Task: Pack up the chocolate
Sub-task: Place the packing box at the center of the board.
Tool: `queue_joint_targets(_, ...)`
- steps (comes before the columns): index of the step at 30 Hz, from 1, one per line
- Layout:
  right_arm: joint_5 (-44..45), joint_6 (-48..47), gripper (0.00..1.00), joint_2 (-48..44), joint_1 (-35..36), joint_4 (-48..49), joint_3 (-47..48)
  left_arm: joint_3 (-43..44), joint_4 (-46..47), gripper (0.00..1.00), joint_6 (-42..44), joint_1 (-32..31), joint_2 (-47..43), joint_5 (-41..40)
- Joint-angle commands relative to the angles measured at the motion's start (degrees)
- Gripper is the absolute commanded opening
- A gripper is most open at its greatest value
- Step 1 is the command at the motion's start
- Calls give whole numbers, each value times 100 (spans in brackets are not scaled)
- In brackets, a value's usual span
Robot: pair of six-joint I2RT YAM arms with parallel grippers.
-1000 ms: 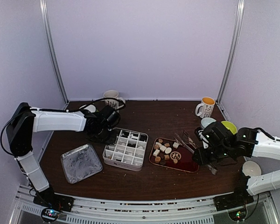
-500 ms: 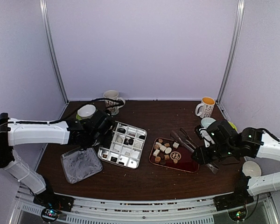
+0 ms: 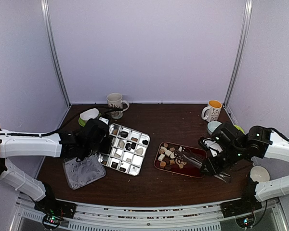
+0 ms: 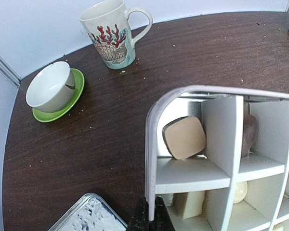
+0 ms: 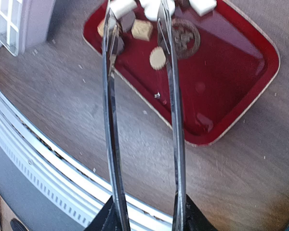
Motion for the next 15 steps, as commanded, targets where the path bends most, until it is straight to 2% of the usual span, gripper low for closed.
queue_joint_targets(1, -247, -96, 39, 363, 62, -822, 292, 410, 119, 0, -520, 94, 156, 247)
queue_joint_targets(6, -382, -89, 38, 562, 106, -1011, 379, 670, -350, 0, -1311, 526, 529, 1294)
queue_joint_targets(9, -215, -51, 38, 713, 106, -952, 391, 909, -684, 0, -1566, 594, 800, 1442)
queue_joint_targets(15, -23, 249, 37, 1009, 117, -621, 371, 1034, -689, 0, -1747, 597, 1054, 1580)
